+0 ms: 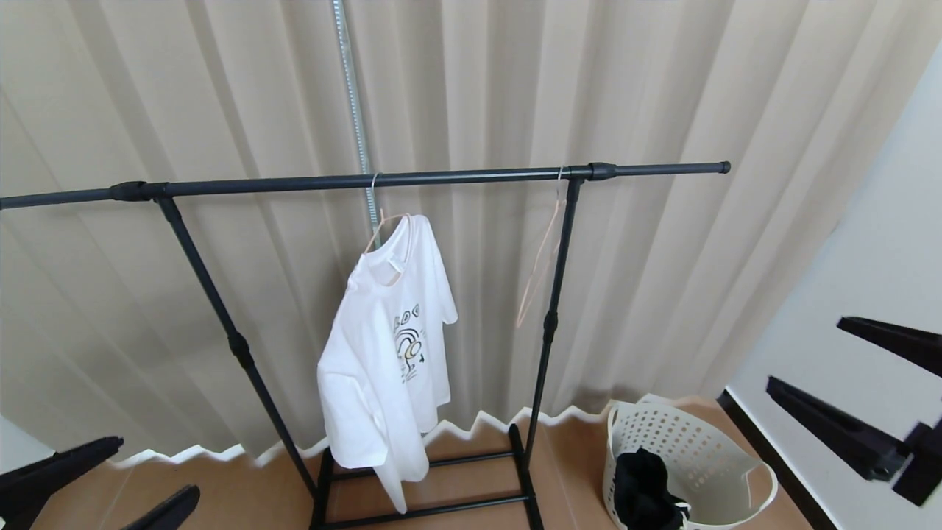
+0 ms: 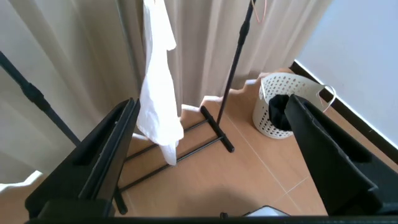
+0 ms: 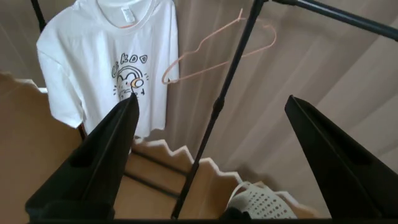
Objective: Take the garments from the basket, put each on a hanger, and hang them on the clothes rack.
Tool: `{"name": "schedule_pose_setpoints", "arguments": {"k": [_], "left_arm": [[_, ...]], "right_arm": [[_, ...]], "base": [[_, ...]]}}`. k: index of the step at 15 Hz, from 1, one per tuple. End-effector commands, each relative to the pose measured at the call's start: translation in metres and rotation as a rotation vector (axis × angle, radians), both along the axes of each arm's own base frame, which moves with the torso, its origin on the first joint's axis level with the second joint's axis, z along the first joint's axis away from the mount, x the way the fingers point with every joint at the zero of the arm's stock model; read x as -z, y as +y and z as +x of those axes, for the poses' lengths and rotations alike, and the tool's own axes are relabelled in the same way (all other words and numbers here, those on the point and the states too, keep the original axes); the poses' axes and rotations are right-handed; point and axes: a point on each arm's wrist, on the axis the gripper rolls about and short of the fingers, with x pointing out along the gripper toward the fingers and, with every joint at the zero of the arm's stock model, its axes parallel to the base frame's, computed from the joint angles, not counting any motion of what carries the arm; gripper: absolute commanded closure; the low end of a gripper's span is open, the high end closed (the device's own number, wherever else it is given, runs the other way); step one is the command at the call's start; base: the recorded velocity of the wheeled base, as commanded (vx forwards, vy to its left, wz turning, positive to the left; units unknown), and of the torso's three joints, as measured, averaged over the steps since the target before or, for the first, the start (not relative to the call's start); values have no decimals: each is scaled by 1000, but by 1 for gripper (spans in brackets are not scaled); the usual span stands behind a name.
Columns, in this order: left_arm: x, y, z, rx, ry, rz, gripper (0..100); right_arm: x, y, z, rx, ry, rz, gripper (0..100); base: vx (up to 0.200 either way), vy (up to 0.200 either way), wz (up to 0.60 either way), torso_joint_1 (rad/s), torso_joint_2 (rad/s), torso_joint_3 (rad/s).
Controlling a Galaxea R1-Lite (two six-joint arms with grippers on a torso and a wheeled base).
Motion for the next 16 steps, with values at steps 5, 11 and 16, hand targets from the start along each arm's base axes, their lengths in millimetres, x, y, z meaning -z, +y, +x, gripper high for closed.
{"name": "schedule_pose_setpoints", "arguments": {"k": [5,11,16], "left_arm": [[59,9,-64,17,-118,-12,0],[67,11,-72,20,-139,-15,0],[72,14,-75,-146,-142,22,0]], "right_arm": [[83,-37,-100,20,82,-33,0],[111,-44,-118,138,72,67,0],[113,-43,-125,328,9,146,0]], "base": [[0,0,0,0,0,0],[0,0,0,0,0,0],[0,0,0,0,0,0]]}}
